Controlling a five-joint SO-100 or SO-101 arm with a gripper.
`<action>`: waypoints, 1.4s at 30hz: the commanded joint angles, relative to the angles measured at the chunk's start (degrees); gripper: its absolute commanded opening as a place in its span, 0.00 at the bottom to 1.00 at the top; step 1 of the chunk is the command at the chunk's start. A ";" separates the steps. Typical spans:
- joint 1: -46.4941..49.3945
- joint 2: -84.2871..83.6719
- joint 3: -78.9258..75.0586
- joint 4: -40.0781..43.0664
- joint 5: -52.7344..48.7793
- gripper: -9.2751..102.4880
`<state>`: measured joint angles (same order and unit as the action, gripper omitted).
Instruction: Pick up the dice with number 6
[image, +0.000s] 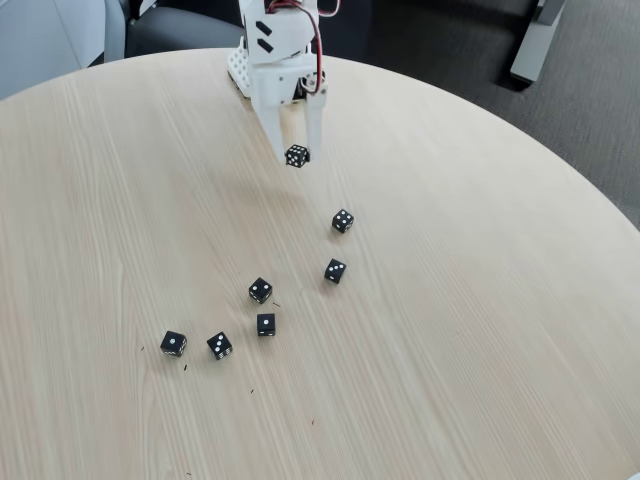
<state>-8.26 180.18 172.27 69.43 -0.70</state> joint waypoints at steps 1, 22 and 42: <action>0.26 0.26 -0.26 -0.09 -0.09 0.08; 0.35 0.97 0.00 -0.18 11.25 0.08; -0.09 0.97 0.00 -0.18 11.34 0.09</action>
<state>-8.26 180.70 172.44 69.43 10.20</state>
